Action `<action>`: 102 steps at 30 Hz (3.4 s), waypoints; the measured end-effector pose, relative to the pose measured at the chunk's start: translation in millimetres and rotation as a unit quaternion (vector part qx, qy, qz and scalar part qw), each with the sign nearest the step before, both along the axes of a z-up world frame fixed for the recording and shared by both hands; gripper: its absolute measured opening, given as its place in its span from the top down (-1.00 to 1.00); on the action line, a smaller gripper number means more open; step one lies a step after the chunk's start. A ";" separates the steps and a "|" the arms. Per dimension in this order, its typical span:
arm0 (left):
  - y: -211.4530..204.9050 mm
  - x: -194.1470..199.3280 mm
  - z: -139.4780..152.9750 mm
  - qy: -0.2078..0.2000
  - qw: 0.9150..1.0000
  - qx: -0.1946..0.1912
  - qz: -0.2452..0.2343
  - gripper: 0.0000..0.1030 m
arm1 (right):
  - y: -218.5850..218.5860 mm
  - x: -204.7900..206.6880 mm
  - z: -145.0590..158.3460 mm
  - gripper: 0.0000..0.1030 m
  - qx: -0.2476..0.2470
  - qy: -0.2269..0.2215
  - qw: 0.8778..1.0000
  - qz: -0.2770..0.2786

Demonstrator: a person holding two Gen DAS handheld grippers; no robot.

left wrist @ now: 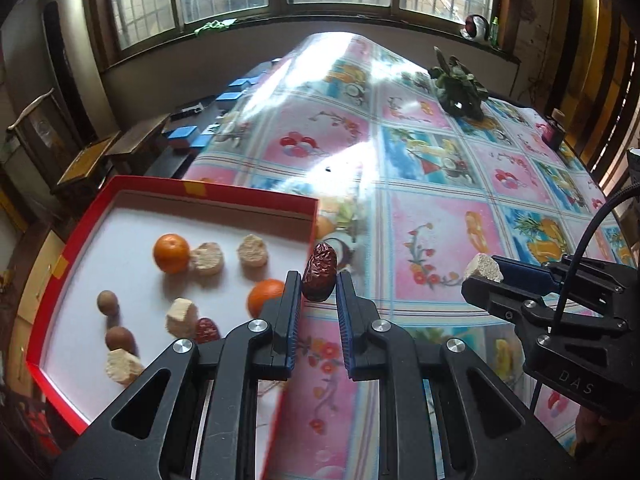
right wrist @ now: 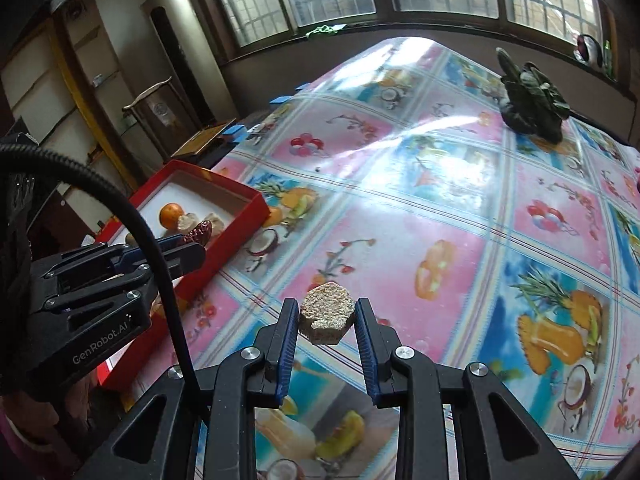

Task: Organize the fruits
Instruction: 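Carry the beige cake and red date into the red tray and open both tools, then lift both open tools away from the placed items in the tray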

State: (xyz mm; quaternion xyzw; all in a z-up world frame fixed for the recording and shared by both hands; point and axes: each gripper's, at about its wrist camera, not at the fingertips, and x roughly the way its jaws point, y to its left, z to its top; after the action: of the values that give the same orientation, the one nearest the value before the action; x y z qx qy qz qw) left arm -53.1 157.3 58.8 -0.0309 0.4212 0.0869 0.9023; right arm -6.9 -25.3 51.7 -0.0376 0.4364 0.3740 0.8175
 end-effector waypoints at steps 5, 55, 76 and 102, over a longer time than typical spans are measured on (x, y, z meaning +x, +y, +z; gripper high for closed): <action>34.4 -18.0 3.0 -0.010 0.999 0.002 0.037 0.68 | 35.7 -16.8 10.8 0.47 -0.005 -0.017 0.999 0.034; 139.7 -37.7 -23.8 0.002 0.986 0.001 0.166 0.67 | 196.3 -36.6 0.2 0.27 -0.082 -0.085 0.983 0.141; 106.8 -67.9 -4.7 -0.047 0.984 0.013 0.174 0.03 | 142.1 -56.2 16.1 0.08 -0.019 -0.064 0.993 0.093; 86.7 -85.8 4.7 -0.049 0.977 0.056 0.200 0.03 | 119.8 -71.6 13.0 0.04 -0.020 -0.060 0.994 0.091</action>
State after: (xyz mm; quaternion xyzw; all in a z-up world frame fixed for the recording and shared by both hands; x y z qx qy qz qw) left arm -138.9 244.0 63.5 -0.0686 0.3561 0.2875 0.8865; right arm -78.5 94.5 64.7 -0.1156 0.3887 0.4349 0.8040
